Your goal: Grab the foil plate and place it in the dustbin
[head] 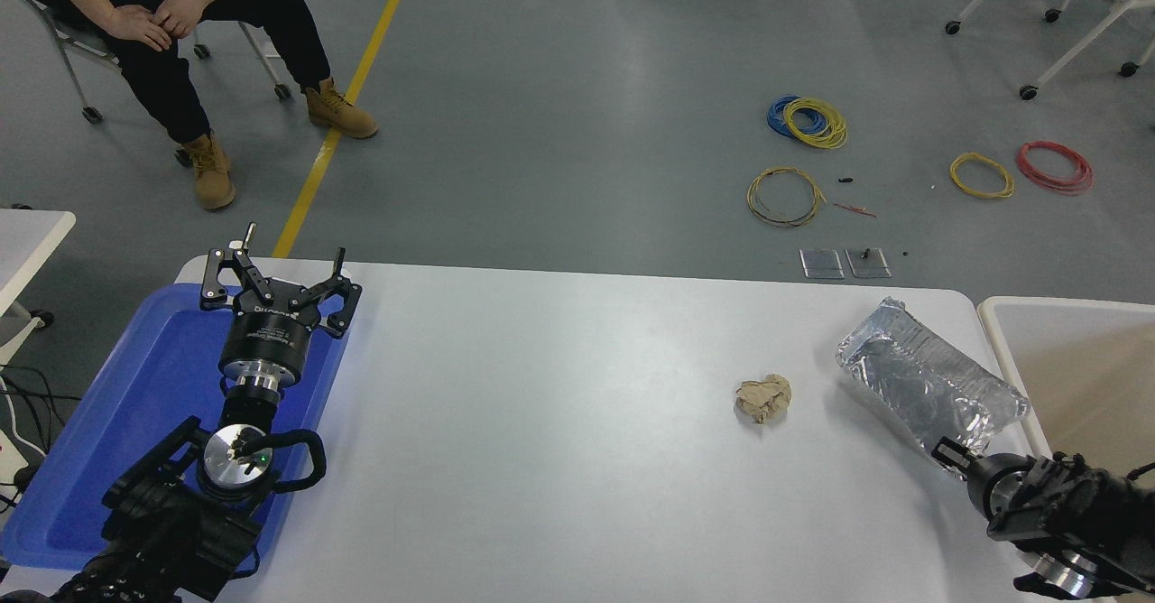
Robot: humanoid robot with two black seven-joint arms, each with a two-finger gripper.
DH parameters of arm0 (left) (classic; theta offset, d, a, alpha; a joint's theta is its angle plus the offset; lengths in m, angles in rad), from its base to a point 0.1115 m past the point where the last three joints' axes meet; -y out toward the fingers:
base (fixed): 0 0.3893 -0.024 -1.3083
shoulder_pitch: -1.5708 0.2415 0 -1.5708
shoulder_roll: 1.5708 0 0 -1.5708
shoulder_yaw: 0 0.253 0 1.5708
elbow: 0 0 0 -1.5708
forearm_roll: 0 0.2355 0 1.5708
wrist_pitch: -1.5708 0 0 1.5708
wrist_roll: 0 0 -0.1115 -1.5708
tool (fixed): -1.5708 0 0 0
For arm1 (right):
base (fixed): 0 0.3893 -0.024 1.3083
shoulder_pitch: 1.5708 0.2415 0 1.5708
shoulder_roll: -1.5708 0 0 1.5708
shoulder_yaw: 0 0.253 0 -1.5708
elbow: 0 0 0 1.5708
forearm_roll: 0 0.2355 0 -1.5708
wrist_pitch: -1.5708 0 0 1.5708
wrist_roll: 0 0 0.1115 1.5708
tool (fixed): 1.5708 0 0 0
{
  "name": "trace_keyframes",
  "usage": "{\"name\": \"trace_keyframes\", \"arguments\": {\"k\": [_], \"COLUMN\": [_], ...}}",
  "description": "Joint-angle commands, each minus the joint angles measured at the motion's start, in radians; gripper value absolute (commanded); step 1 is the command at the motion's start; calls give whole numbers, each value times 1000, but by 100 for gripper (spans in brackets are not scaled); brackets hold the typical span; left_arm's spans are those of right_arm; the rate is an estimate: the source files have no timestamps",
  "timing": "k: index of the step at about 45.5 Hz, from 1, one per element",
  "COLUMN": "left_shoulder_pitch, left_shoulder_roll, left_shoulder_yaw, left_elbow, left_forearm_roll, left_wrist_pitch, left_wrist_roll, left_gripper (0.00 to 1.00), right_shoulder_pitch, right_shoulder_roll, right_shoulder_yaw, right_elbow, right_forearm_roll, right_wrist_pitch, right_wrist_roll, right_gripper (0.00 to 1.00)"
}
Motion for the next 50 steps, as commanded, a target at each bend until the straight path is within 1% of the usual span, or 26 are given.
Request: {"name": "trace_keyframes", "arguments": {"k": [1, 11, 17, 22, 30, 37, 50], "left_shoulder_pitch": [0, 0, 0, 0, 0, 0, 0], "left_shoulder_roll": [0, -1, 0, -1, 0, 0, 0], "left_shoulder_yaw": [0, 0, 0, 0, 0, 0, 0], "left_elbow": [0, -1, 0, 0, 0, 0, 0], "left_forearm_roll": [1, 1, 0, 1, 1, 0, 1], "left_wrist_pitch": [0, 0, 0, 0, 0, 0, 0], "left_wrist_roll": [0, 0, 0, 0, 0, 0, 0], "left_gripper": [100, 100, 100, 100, 100, 100, 100], "right_shoulder_pitch": [47, 149, 265, 397, 618, 764, 1021], "right_shoulder_roll": [-47, -129, -171, -206, -252, -257, -268], "right_shoulder_yaw": [-8, -32, -113, -189, -308, -410, -543], "right_elbow": [17, 105, 202, 294, 392, 415, 438], "right_forearm_roll": [1, -14, -28, -28, -29, -58, -69], "right_wrist_pitch": [8, 22, 47, 111, 263, 355, 524], "right_wrist_roll": [1, 1, 1, 1, 1, 1, 1], "right_gripper": [0, 0, 0, 0, 0, 0, 0]}}
